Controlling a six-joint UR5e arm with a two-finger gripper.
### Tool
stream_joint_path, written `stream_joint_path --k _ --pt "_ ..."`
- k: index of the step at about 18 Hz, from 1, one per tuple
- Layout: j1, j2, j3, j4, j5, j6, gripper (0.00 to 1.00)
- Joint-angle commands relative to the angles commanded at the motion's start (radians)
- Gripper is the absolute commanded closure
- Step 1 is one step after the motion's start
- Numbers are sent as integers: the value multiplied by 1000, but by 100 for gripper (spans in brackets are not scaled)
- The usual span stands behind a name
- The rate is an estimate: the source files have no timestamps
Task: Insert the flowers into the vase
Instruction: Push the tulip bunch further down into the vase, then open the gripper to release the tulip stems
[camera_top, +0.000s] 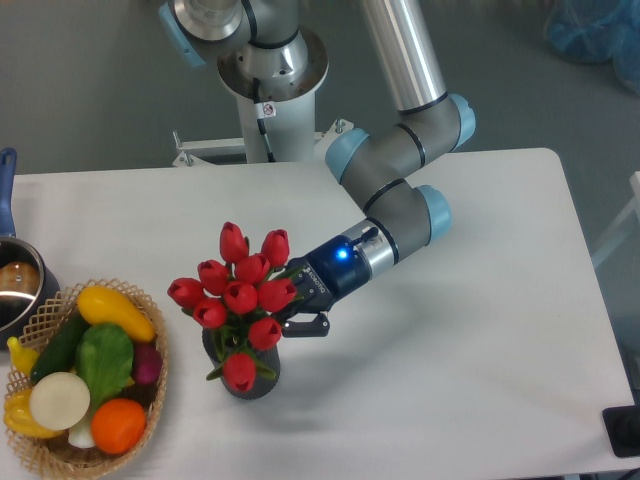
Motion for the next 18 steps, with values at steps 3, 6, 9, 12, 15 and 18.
stream_joint_path --k 3,6,9,12,15,18 --pt "0 2 -2 2 49 3 74" --pt "5 3 -8 2 49 3 74" --pt "5 2 -14 2 51 5 74" --pt "3 2 -14 2 51 5 74" --pt "2 -6 -15 2 51 23 74" --pt "0 -8 -14 2 51 25 73"
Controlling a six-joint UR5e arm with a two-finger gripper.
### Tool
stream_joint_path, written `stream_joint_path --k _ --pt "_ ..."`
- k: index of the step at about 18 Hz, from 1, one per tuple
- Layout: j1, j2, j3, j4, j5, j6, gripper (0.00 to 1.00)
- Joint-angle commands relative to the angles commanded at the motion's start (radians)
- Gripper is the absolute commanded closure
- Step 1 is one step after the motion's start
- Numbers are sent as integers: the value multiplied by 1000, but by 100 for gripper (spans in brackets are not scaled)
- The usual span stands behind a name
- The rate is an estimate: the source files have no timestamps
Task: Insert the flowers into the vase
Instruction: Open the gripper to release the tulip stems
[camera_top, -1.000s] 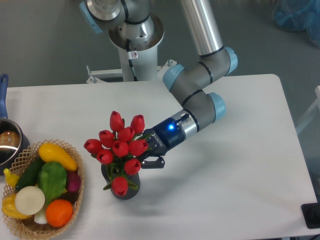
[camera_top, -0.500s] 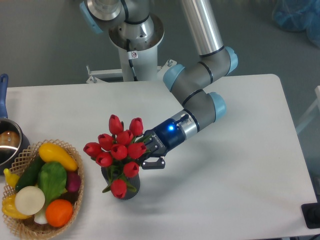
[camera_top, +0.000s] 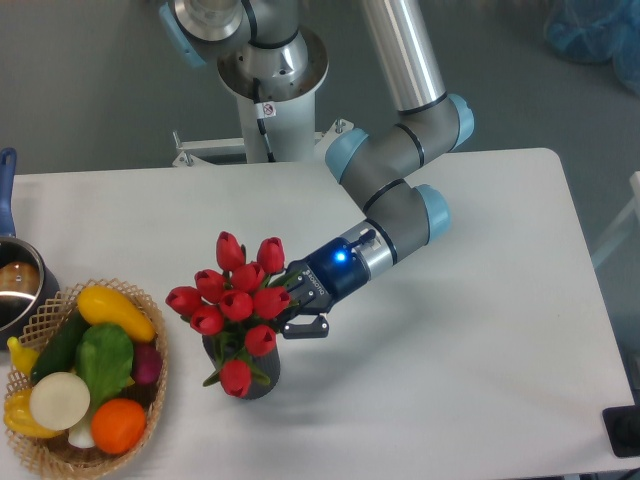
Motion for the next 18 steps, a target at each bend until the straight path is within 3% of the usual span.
stream_joint_path --k 10,16,18 --pt "3 0 2 2 0 2 53" --pt "3 0 0 2 -2 32 17" --pt "2 0 -2 0 -3 31 16"
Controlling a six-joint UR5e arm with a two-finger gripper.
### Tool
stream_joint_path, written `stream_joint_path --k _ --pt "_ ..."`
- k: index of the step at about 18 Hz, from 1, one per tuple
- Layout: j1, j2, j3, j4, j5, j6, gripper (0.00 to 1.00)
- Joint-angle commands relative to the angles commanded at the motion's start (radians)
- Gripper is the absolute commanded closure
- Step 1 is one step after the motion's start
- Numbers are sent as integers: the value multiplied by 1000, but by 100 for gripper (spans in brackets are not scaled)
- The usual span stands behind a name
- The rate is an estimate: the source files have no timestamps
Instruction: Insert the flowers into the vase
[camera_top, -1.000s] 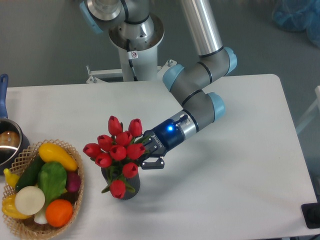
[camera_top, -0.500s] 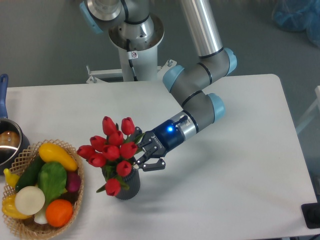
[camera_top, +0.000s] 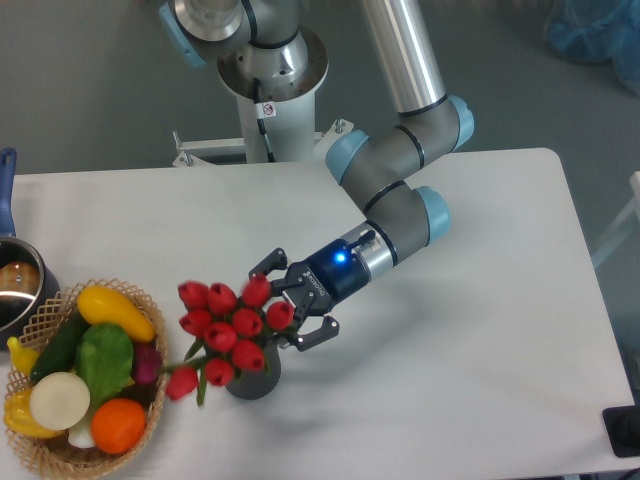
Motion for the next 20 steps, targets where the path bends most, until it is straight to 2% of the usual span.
stream_joint_path --k 1,3,4,9,14,18,20 --pt "0 0 2 0 0 2 15" --pt "2 0 2 2 2 2 2" --pt "3 0 2 2 0 2 0" --pt "21 12 0 0 -3 -6 0" --pt "60 72 0 -2 12 -18 0" --pt "63 104 2 -2 138 -18 0" --pt "95 162 5 -11 211 -29 0"
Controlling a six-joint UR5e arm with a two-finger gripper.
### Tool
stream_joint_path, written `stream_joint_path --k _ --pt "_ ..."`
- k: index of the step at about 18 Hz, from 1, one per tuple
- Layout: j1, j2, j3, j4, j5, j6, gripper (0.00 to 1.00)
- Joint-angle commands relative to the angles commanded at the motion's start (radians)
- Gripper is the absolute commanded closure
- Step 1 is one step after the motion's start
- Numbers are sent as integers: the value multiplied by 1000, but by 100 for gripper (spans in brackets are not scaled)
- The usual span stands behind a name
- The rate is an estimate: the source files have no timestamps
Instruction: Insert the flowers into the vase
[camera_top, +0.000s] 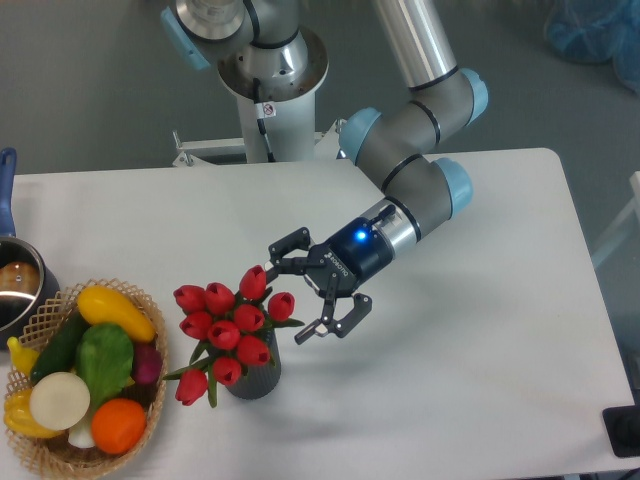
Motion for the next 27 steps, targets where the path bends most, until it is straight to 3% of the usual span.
stream_joint_path --k 2,5,15,18,20,22,24,27 --pt "23 31 9 0 72 -76 0" --pt "54 43 15 1 94 -103 0" --pt "193 192 23 -3 311 -222 0" --pt "220 224 51 -3 474 -242 0" --pt "220 244 83 -9 653 -246 0" --pt "239 266 109 -54 776 -252 0" --pt "265 295 110 -74 854 -239 0" --pt "304 345 110 -94 1061 -212 0"
